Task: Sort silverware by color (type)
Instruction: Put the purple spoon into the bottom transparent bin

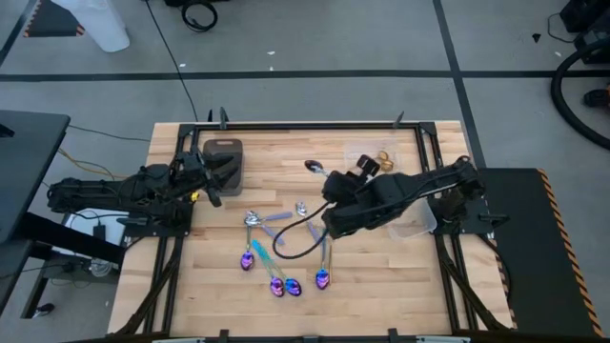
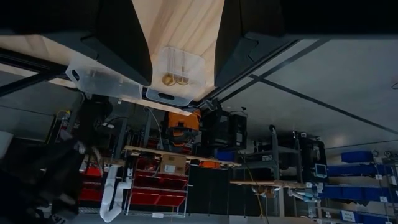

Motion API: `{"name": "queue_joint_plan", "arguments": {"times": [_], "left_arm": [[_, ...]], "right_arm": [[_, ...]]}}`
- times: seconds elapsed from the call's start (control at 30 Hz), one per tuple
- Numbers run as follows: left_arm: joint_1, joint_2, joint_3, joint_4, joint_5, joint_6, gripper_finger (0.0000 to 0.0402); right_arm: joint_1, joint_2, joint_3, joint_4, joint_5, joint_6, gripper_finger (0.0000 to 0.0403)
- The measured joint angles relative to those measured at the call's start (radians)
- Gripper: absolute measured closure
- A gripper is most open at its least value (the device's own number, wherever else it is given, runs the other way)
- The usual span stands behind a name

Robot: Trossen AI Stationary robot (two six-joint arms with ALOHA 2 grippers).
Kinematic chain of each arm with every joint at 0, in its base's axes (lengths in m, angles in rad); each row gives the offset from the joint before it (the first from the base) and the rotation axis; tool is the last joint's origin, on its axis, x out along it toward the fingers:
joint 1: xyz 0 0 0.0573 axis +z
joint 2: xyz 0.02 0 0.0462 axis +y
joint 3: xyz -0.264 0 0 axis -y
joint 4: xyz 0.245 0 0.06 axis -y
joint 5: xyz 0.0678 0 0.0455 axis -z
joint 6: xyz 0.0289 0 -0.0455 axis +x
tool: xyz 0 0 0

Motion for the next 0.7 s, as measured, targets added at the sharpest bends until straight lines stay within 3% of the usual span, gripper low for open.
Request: {"name": "queue_joint_plan", "arguments": {"times": [0.7], "left_arm": [[0.0, 0.0, 0.0, 0.0, 0.0, 0.0, 0.0219]], "right_arm": [[0.005, -0.324, -0.342, 0.0, 0.041, 0.194, 0.0344]]}}
